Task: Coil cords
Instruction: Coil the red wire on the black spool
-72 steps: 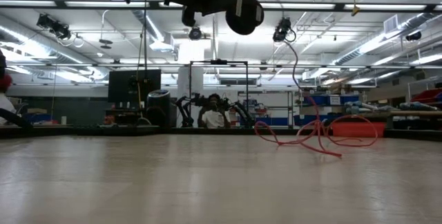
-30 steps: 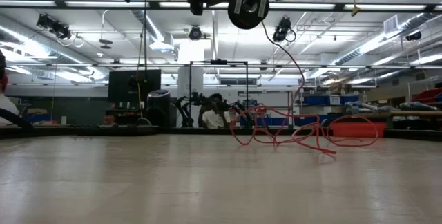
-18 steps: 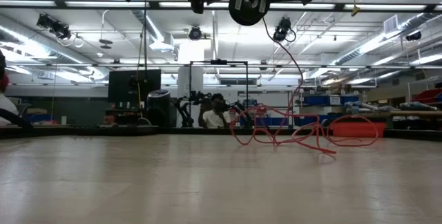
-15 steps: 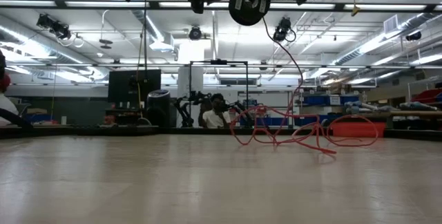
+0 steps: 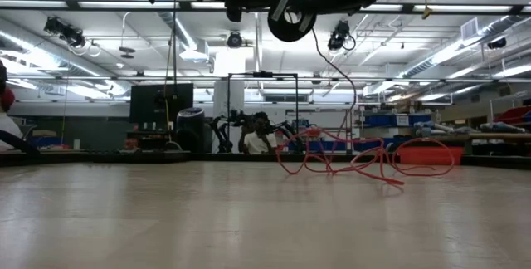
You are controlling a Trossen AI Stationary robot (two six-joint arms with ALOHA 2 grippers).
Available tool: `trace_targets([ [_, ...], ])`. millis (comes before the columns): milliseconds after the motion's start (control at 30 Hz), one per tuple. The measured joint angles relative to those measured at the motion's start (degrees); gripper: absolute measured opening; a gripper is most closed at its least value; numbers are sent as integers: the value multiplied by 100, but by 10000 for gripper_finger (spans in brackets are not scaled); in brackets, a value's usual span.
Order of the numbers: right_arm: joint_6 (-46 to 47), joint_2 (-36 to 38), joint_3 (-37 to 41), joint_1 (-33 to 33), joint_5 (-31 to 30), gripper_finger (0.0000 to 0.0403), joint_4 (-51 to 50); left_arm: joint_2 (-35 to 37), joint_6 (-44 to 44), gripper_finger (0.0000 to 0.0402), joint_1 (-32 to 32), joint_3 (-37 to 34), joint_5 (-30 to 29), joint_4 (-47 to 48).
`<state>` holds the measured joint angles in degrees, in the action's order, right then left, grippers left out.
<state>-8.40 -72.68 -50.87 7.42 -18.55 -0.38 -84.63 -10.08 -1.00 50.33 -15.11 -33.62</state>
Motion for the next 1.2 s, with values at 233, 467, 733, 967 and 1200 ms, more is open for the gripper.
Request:
trace_targets([
  [233,146,221,8,7,-161,1,-537,439,-111,79,6,13,-240,-188],
  [467,296,553,280,18,-226,1,-335,705,-13,125,-128,19,-35,611],
  [733,95,1304,868,108,-243,0,1024,495,1259,126,-260,5,183,1491],
  [967,-230,1146,872,60,-247,0,1738,-374,2115,126,-268,2,258,466],
  [1200,-389,893,874,55,-242,0,2129,-935,1789,127,-250,7,-164,-712],
])
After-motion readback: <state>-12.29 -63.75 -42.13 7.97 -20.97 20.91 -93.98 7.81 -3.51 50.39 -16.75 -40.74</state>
